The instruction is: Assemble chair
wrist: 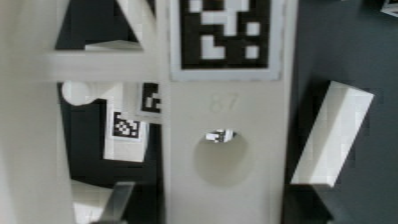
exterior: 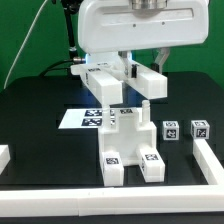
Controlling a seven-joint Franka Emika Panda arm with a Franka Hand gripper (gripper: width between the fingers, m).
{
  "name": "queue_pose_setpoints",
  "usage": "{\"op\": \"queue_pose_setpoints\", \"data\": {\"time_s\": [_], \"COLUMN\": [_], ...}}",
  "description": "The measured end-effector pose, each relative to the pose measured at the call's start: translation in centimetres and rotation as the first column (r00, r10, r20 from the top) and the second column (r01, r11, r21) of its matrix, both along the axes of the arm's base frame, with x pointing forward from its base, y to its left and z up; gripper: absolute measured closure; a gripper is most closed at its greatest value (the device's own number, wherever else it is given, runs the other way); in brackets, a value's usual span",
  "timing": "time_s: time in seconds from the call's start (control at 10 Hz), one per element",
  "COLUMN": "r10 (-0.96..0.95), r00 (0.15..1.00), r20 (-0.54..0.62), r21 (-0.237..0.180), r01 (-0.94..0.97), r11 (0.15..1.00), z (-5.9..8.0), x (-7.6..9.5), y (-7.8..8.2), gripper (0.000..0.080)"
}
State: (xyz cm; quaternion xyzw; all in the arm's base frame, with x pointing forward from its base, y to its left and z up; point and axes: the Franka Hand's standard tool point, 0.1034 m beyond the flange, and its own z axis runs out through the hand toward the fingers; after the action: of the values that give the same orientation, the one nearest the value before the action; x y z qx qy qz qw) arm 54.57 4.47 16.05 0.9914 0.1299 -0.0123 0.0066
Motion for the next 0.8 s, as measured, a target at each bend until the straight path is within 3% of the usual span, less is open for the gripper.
{"op": "queue_pose_setpoints", "data": {"time_s": [0.2, 0.5, 0.8], "r10": [0.0, -0.098, -0.092], "r00": [1.0, 0.995, 0.996], "r20": [-0.003, -0.008, 0.003], "r21": [-0.001, -0.016, -0.015], "r01": [0.0, 0.098, 0.092], "r11": [1.0, 0.995, 0.996], "z": [-0.2, -2.2, -2.6], "x": [-0.1, 0.2, 0.3], "y": [0.0, 0.8, 1.2], "gripper": [0.0515, 0.0515, 0.0515]}}
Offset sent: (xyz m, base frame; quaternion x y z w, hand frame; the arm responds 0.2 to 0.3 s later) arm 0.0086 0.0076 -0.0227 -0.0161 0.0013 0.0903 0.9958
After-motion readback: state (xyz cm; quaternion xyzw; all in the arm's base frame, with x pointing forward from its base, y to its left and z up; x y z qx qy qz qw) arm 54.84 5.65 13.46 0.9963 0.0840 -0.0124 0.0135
